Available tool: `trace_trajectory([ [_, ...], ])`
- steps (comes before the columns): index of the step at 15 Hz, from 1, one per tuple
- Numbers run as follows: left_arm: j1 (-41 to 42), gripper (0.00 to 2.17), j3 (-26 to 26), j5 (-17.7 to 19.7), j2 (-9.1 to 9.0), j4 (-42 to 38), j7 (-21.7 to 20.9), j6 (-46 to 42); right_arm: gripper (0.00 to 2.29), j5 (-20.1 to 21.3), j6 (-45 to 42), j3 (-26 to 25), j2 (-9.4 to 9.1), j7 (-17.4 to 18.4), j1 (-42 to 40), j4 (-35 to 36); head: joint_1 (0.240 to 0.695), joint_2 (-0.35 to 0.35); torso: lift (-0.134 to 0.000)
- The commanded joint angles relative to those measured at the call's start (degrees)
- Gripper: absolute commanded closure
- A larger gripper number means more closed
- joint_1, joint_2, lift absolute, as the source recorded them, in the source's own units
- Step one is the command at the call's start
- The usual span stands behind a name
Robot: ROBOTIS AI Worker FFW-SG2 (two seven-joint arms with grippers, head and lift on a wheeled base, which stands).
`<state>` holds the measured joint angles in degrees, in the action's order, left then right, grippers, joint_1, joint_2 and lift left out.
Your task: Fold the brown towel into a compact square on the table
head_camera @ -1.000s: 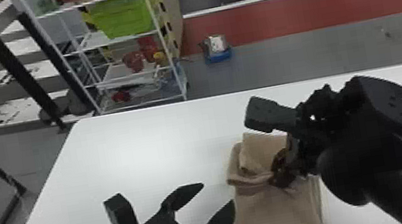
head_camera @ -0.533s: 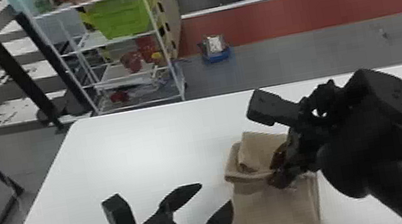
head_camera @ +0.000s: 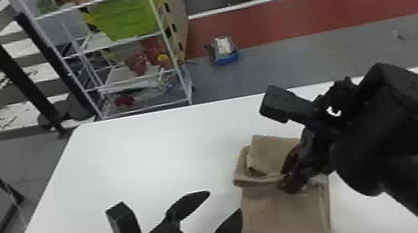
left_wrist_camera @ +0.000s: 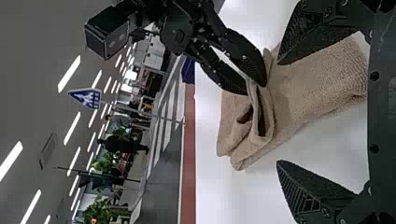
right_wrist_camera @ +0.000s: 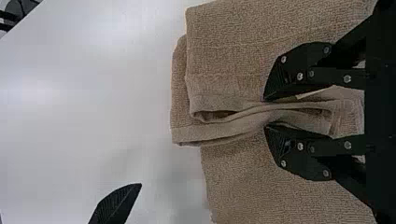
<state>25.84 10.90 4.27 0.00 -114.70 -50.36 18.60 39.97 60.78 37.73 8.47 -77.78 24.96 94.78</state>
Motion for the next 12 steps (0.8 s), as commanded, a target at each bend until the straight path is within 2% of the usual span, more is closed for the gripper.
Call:
trace_trajectory([
  [1, 0.0, 0.14, 0.0, 0.04, -0.15, 0.0, 0.0, -0.01, 0.77, 0.02, 0.18, 0.24, -0.03, -0.54, -0.09, -0.03, 0.695, 0.19, -0.124],
  [12, 0.09, 0.14, 0.0, 0.04, -0.15, -0.09, -0.26, 0.17, 0.77, -1.56, 2.29, -2.13, -1.26, -0.54, 0.53, -1.88, 0.695, 0.188, -0.124],
])
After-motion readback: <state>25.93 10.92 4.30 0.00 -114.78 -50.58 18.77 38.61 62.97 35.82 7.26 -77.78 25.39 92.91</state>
